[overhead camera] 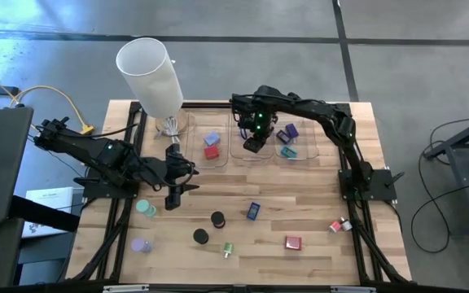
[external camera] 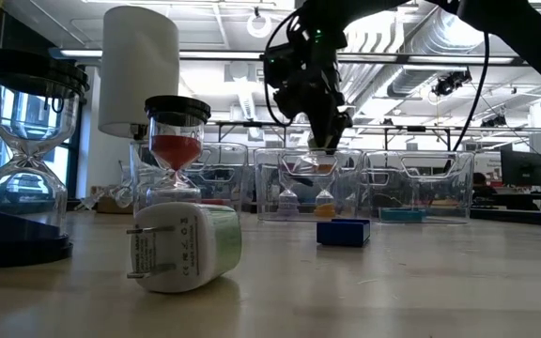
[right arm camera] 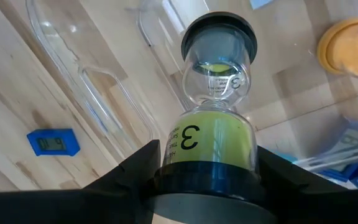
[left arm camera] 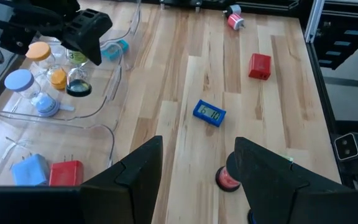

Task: Pick & Place Office items
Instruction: Put the green hourglass into the middle transparent bin

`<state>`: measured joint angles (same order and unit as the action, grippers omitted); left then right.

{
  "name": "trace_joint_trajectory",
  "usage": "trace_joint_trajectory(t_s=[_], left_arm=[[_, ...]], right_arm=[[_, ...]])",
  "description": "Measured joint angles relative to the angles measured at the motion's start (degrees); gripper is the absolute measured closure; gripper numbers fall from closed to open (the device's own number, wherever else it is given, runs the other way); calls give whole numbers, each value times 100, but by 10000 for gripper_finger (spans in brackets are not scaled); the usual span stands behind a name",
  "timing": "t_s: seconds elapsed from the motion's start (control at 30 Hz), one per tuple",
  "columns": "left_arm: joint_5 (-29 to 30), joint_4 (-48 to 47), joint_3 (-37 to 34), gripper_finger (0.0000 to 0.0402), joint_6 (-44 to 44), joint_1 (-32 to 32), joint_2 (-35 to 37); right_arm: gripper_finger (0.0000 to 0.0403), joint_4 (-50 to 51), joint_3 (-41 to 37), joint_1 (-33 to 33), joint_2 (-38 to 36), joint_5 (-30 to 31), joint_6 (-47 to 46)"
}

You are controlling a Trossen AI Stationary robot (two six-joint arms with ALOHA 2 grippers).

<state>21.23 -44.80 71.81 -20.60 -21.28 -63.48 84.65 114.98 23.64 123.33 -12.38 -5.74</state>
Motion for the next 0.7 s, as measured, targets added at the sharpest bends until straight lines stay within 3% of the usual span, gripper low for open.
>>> trace_joint_trajectory(t_s=[0.7], left_arm=[[2,-49,0,210,-28,-80,-2]], right_arm=[[216,14,7,0,558,6,104]])
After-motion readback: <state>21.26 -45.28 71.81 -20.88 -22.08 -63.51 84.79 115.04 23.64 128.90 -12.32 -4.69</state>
